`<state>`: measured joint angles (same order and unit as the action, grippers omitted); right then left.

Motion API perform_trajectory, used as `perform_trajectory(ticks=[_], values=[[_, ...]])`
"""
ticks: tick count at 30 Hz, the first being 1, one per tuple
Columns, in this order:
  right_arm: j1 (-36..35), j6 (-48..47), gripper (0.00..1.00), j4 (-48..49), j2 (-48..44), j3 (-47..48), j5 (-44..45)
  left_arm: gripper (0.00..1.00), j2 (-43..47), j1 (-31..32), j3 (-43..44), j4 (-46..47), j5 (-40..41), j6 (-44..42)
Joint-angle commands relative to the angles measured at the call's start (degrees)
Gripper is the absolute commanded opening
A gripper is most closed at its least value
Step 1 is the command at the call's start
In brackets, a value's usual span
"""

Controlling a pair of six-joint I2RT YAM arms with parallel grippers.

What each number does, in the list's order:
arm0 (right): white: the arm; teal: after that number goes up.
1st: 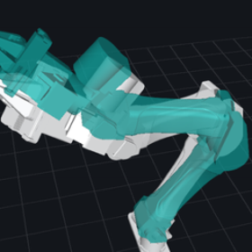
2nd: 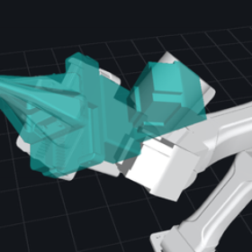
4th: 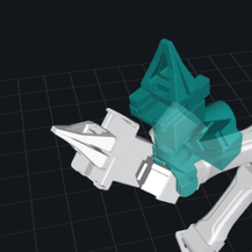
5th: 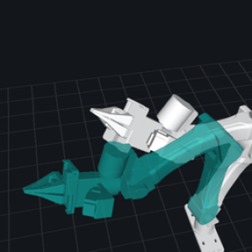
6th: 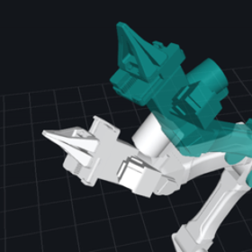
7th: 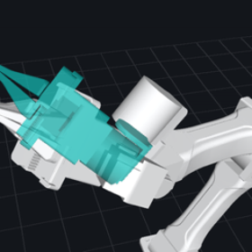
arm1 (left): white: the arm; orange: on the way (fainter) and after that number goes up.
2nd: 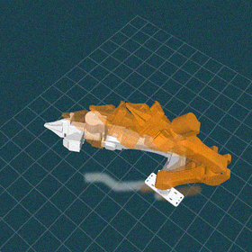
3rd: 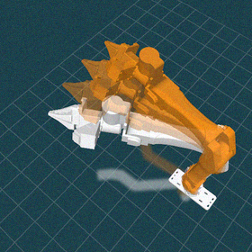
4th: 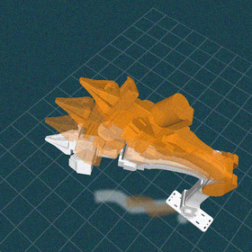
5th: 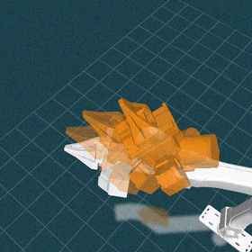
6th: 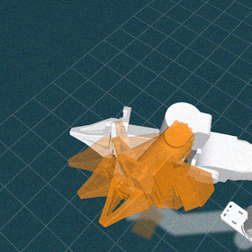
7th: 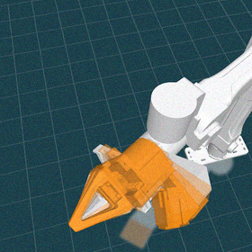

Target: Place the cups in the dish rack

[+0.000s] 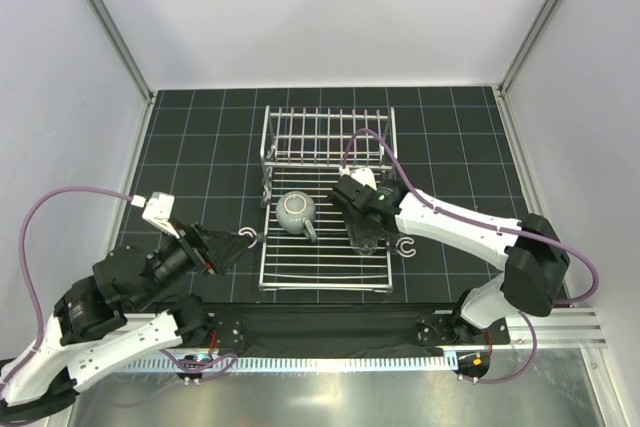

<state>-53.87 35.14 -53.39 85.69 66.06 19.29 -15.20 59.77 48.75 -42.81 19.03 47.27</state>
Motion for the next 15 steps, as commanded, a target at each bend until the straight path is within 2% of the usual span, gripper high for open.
perform_trajectory(ticks=[1,4,8,10,15], values=[[0.52,-1.47,0.04,2.76,0.88,1.88,1.36,0.82,-0.44,0.17,1.96,-0.26,1.28,-1.30],[0.95,-1.82,0.06,3.20,0.88,1.79,1.37,0.82,-0.79,0.17,2.22,-0.17,1.19,-1.30],[0.96,-2.00,0.22,2.85,0.97,1.70,1.19,0.82,-1.15,0.17,2.40,-0.26,1.01,-1.30],[0.96,-2.00,0.26,2.94,0.53,1.44,0.66,0.82,-1.23,0.17,2.31,-0.26,0.92,-1.12],[0.96,-2.09,0.43,2.94,-0.87,0.82,0.22,0.82,-1.32,0.17,2.05,-0.08,0.66,-0.68]])
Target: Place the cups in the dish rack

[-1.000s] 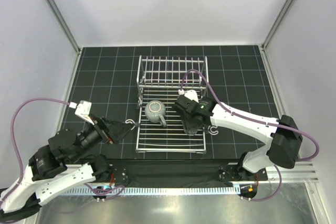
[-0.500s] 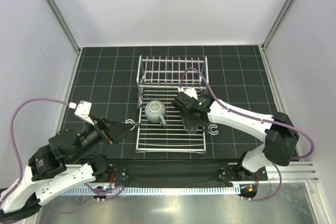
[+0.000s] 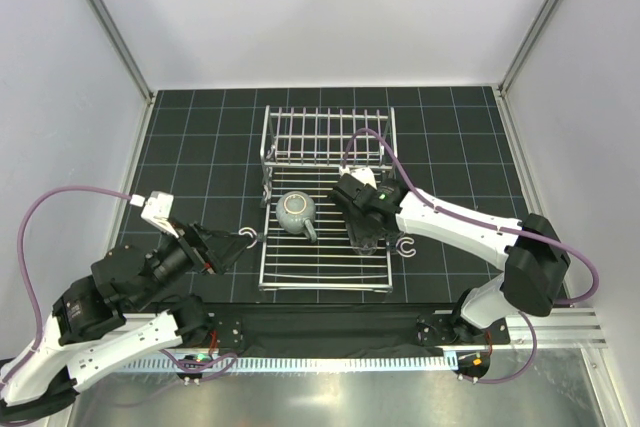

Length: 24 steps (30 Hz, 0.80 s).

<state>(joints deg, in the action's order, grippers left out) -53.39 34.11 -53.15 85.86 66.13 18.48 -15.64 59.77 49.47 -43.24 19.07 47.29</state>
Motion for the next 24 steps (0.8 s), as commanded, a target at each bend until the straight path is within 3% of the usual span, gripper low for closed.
perform_trajectory(ticks=[1,5,11,24], values=[[0.48,-1.06,0.45,2.70,-1.40,0.67,0.77,0.82,-0.88,0.17,1.24,0.35,0.62,-0.62],[0.56,-1.32,0.59,2.61,-2.80,0.49,0.42,0.82,-1.15,0.17,1.15,0.44,0.18,-0.27],[0.48,-1.59,0.70,2.43,-3.86,0.49,0.41,0.82,-1.59,0.17,1.15,0.70,-0.17,0.09],[0.04,0.17,0.71,-3.27,-15.72,-0.38,2.52,0.81,-2.38,0.17,1.06,1.14,-0.96,0.79]])
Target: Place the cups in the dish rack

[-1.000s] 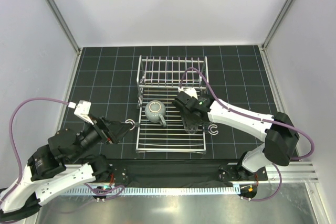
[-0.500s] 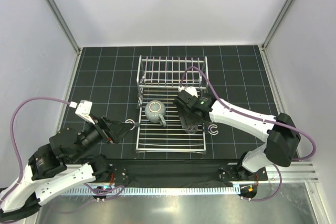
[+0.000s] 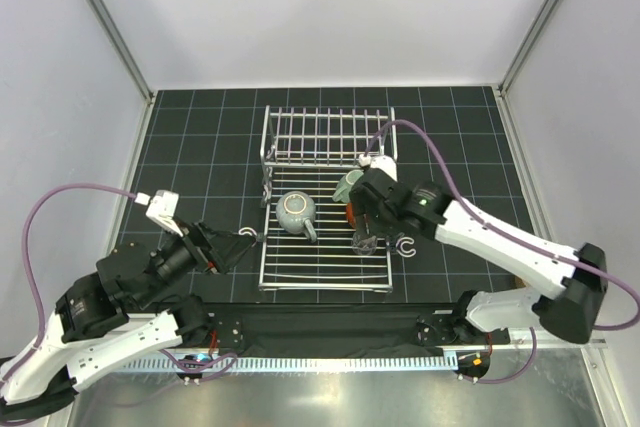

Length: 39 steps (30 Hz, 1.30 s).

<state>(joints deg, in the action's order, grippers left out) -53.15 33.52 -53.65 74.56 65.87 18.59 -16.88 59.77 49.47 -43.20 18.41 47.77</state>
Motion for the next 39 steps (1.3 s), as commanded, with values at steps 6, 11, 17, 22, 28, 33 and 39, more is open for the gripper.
perform_trajectory(ticks=[6,11,17,22,28,33,39], values=[[1.19,2.69,0.68,-7.78,-11.36,-0.65,10.41,0.81,-2.27,0.17,0.71,2.42,-1.62,0.31],[7.95,3.48,0.64,-8.14,-15.85,-1.88,12.17,0.81,-3.24,0.17,0.97,3.03,-2.86,0.66],[28.95,0.77,0.65,-3.14,-21.56,-7.85,7.35,0.81,-2.80,0.17,1.15,2.42,-3.56,1.19],[43.89,-6.53,0.66,0.91,-16.31,-10.32,1.81,0.81,-2.19,0.17,1.41,1.45,-3.82,1.63],[58.93,-6.37,0.68,4.25,-16.03,-13.31,7.39,0.82,-2.28,0.17,2.82,-1.01,-4.00,1.54],[70.78,1.80,0.69,0.22,-10.24,-11.90,15.77,0.82,-3.15,0.17,5.01,-3.20,-4.18,0.31],[74.59,8.66,0.69,-1.02,-9.34,-14.53,20.43,0.82,-3.60,0.17,6.25,-4.70,-5.58,0.39]])
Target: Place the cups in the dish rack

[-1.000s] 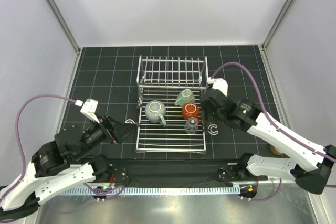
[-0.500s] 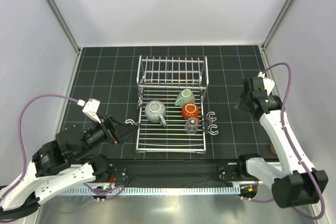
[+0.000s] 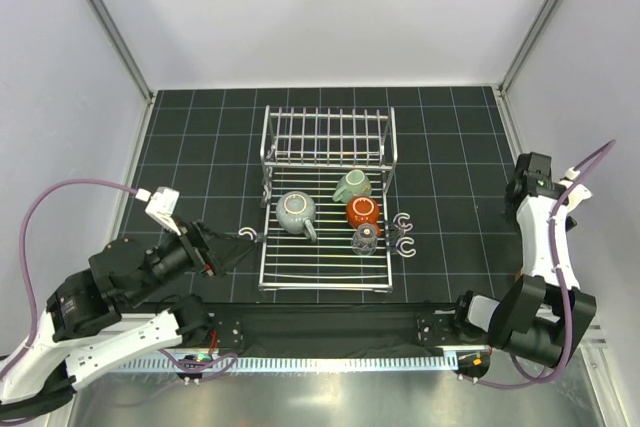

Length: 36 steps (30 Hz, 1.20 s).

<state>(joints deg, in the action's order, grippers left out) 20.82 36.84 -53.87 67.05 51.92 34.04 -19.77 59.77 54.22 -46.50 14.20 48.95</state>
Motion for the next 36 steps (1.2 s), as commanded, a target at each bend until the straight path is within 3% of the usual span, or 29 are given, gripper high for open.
perform_trajectory(ticks=[1,5,13,28,33,34,36], values=[[0.97,6.30,0.69,-1.15,-2.61,-0.94,5.85,0.82,-0.53,0.17,1.33,-1.40,-1.36,-0.70],[2.29,9.04,0.69,-1.86,-5.96,-1.91,8.67,0.82,0.26,0.17,0.89,-1.75,-1.01,-0.17],[14.59,5.44,0.65,3.41,-7.72,-5.25,-2.30,0.82,-0.27,0.17,0.80,-1.22,-1.89,0.18],[15.66,5.61,0.59,9.31,-3.33,-9.91,-6.27,0.82,-0.18,0.17,0.72,-1.40,-2.24,1.15],[15.66,5.09,0.47,9.30,-4.03,-10.00,-6.62,0.82,-0.88,0.17,-0.07,-0.52,-2.94,1.59],[15.66,4.39,0.34,10.52,-4.90,-10.35,-7.32,0.81,-0.97,0.09,-0.25,-0.26,-3.21,1.76],[15.66,2.20,0.20,11.94,-5.69,-10.87,-9.68,0.82,-0.97,0.17,-0.69,0.18,-3.30,1.94]])
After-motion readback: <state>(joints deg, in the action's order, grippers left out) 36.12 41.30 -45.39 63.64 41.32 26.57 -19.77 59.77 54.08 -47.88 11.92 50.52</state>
